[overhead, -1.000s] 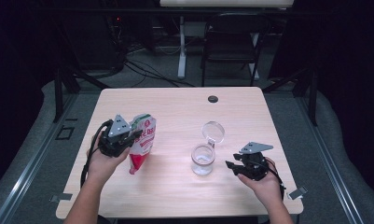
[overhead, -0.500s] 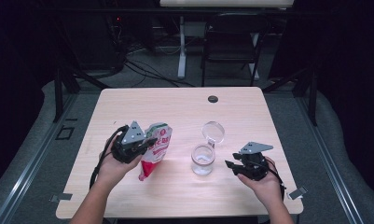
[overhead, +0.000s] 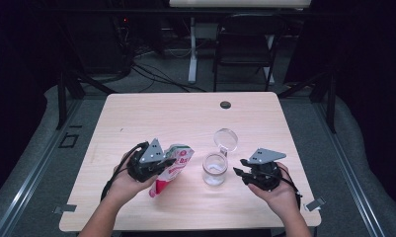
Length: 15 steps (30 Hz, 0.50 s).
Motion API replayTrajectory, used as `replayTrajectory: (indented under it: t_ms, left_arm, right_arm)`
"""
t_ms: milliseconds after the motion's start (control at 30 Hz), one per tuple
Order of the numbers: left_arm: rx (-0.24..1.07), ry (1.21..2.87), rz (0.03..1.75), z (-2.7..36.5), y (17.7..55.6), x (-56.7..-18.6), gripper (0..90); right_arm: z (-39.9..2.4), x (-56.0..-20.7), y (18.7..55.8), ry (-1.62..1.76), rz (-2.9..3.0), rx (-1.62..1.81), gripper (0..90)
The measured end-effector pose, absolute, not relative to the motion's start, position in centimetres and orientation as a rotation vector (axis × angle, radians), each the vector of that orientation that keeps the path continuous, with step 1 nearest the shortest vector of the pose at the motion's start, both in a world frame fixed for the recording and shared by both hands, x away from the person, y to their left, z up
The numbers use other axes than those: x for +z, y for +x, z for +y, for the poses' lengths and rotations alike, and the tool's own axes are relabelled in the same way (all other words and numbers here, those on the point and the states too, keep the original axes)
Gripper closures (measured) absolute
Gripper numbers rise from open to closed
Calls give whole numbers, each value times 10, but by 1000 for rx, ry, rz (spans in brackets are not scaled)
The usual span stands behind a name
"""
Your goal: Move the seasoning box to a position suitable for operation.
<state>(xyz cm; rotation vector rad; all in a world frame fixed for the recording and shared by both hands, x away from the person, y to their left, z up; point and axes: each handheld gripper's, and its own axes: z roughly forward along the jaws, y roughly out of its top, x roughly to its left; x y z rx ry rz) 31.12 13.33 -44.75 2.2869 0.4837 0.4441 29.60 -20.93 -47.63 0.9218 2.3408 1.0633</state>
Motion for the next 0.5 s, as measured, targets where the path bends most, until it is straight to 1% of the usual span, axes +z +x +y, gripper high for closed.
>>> replayTrajectory:
  t_ms: [267, 400, 500]
  left_arm:
    - [414, 2300, 491, 121, 297, -463, 900]
    - [409, 2321, 482, 119, 284, -478, 900]
    - [419, 2279, 491, 120, 279, -485, 900]
  right_arm:
    - [-194, -462, 295, 805, 2413, 1105, 604]
    - [-181, -462, 297, 745, 2464, 1123, 633]
    - [-170, -464, 298, 696, 2494, 1136, 643]
